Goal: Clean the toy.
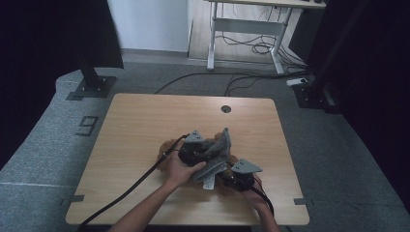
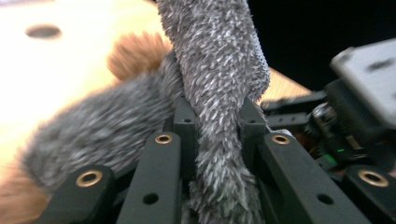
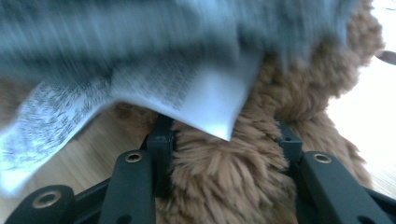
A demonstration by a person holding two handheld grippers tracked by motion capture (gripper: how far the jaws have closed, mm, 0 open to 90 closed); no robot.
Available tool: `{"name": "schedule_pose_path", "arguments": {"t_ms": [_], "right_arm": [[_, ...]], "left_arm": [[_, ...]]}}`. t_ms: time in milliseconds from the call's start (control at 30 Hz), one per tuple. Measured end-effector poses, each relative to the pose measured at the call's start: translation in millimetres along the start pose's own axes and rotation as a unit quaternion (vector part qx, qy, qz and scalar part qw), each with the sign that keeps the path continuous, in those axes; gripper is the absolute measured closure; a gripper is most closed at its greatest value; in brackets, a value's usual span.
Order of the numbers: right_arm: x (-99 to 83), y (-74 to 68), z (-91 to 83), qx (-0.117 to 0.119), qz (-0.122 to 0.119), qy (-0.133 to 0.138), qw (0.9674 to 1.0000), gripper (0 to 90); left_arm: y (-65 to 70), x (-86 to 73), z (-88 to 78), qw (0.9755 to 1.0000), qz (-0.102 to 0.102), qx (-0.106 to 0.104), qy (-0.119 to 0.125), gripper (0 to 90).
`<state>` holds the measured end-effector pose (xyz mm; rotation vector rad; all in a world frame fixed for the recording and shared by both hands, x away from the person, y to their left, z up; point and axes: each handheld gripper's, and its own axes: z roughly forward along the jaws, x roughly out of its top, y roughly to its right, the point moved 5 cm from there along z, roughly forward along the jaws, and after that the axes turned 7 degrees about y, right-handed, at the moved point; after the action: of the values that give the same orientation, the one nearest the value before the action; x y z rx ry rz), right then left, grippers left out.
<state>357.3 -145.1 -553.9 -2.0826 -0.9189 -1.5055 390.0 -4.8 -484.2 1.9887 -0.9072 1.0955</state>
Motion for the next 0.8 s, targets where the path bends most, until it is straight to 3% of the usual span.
{"name": "schedule_pose_path", "arguments": {"t_ms": [133,233,400,467,600,800], "right_arm": [[-3.8,1.3,0.8,0.001,0.004,-0.015,0.9999,55.3],[-2.8,1.9,0.7,-0.003,0.01,-0.018,0.9998,56.0],[-2.6,3.1,0.7,-0.003,0.013,-0.017,0.9998,57.0],[-2.6,3.6,0.7,-0.003,0.015,-0.016,0.9998,57.1],[-3.0,3.9,0.1,0.001,0.013,-0.012,0.9998,57.2],[-3.1,3.7,-0.6,0.002,0.008,-0.012,0.9999,57.4]], "left_arm": [[6.9,-9.1,-6.6,0.9997,0.022,-0.003,-0.006,75.3],[2.9,-18.0,-19.8,0.9996,0.024,0.004,-0.014,75.5],[-16.3,-30.9,-45.1,0.9999,-0.005,0.014,0.004,76.0],[-27.2,-35.3,-58.4,0.9993,-0.012,0.032,0.017,76.0],[-44.4,-43.3,-76.3,0.9982,-0.036,0.039,0.029,76.2],[-60.3,-45.8,-101.5,0.9959,-0.04,0.063,0.052,76.1]]}}
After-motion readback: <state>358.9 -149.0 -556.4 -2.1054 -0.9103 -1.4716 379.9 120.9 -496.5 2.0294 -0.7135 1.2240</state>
